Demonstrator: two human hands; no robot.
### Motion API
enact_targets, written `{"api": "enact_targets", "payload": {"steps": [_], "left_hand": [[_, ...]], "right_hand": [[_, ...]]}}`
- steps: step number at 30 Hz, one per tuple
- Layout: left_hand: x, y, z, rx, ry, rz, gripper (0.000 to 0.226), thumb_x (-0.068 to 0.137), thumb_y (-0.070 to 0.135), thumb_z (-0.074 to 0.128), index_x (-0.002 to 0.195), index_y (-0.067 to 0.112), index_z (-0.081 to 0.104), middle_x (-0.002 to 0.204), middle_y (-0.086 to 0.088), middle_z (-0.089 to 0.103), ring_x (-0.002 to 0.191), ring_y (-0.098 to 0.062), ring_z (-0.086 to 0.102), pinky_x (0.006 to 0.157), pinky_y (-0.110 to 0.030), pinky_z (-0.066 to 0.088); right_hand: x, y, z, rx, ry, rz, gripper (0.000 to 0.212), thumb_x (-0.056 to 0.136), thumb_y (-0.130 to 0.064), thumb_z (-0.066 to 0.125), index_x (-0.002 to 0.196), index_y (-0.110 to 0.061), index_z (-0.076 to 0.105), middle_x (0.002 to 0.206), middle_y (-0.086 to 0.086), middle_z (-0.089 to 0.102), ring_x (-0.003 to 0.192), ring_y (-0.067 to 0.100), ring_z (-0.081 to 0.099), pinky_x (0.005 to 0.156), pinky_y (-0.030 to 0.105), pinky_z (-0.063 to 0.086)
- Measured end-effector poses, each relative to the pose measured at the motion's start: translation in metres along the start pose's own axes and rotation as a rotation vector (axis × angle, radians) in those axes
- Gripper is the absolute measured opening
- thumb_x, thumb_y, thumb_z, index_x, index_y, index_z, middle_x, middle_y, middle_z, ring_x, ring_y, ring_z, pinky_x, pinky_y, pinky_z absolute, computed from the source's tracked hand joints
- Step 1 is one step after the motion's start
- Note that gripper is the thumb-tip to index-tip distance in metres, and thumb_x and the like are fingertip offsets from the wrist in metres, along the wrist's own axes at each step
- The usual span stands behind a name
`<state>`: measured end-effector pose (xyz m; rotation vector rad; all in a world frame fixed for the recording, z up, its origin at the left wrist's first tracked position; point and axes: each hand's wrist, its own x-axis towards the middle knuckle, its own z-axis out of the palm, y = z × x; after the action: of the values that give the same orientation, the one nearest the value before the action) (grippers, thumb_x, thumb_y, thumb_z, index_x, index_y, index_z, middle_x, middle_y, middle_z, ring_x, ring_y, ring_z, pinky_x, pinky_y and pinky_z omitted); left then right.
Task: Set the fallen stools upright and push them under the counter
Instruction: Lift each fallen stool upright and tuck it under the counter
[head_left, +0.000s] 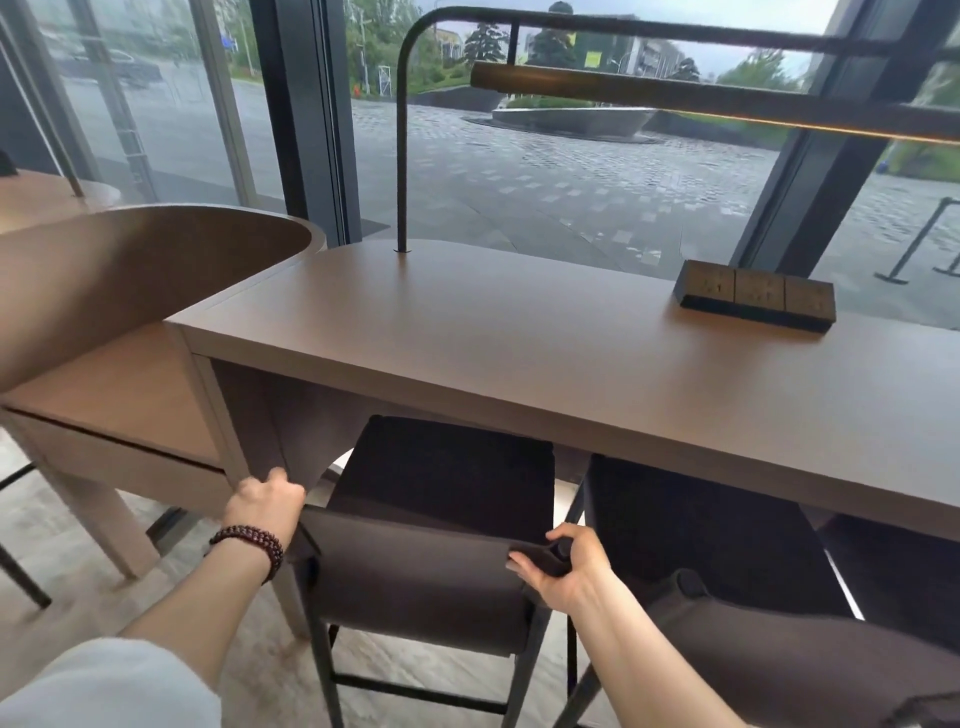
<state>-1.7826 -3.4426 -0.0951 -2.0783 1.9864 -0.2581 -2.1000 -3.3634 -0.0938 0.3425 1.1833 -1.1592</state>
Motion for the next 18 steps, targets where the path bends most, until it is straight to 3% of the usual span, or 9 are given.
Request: {"api": "enact_targets", "payload": {"steps": [7, 10, 15, 18], "left_hand": [[0.016, -0.019, 0.006, 0.052, 0.052, 0.123, 0.035, 0.093, 0.002, 0.038, 0.115, 0.014, 0.062, 0.119, -0.006, 0.052, 0.105, -0.029, 0.056, 0.086, -0.035, 0.053], [0.028, -0.024, 0.006, 0.050, 0.056, 0.150, 0.035, 0.093, 0.002, 0.039, 0.116, 0.014, 0.062, 0.119, -0.006, 0.052, 0.106, -0.029, 0.056, 0.087, -0.035, 0.053], [0.048, -0.033, 0.007, 0.029, 0.063, 0.164, 0.035, 0.093, 0.002, 0.039, 0.117, 0.015, 0.061, 0.120, -0.006, 0.052, 0.107, -0.028, 0.055, 0.087, -0.035, 0.053], [0.053, -0.035, 0.006, 0.021, 0.071, 0.165, 0.035, 0.093, 0.003, 0.039, 0.116, 0.015, 0.062, 0.121, -0.006, 0.051, 0.108, -0.028, 0.054, 0.087, -0.034, 0.052]], "right_hand": [[0.012, 0.014, 0.015, -0.022, 0.080, -0.043, 0.077, 0.052, 0.008, 0.056, 0.128, -0.002, 0.048, 0.126, 0.034, 0.047, 0.091, 0.064, 0.051, 0.063, 0.055, 0.057], [0.016, 0.019, 0.021, -0.003, 0.087, -0.063, 0.074, 0.054, 0.006, 0.055, 0.126, -0.003, 0.049, 0.128, 0.033, 0.047, 0.097, 0.063, 0.051, 0.072, 0.053, 0.057], [0.015, 0.026, 0.034, 0.084, 0.047, -0.066, 0.048, 0.072, 0.003, 0.055, 0.119, -0.001, 0.049, 0.126, 0.032, 0.047, 0.109, 0.060, 0.050, 0.091, 0.049, 0.053], [0.012, 0.029, 0.039, 0.092, 0.051, -0.071, 0.048, 0.073, 0.001, 0.056, 0.121, -0.002, 0.049, 0.126, 0.030, 0.048, 0.108, 0.059, 0.051, 0.088, 0.048, 0.054]]}}
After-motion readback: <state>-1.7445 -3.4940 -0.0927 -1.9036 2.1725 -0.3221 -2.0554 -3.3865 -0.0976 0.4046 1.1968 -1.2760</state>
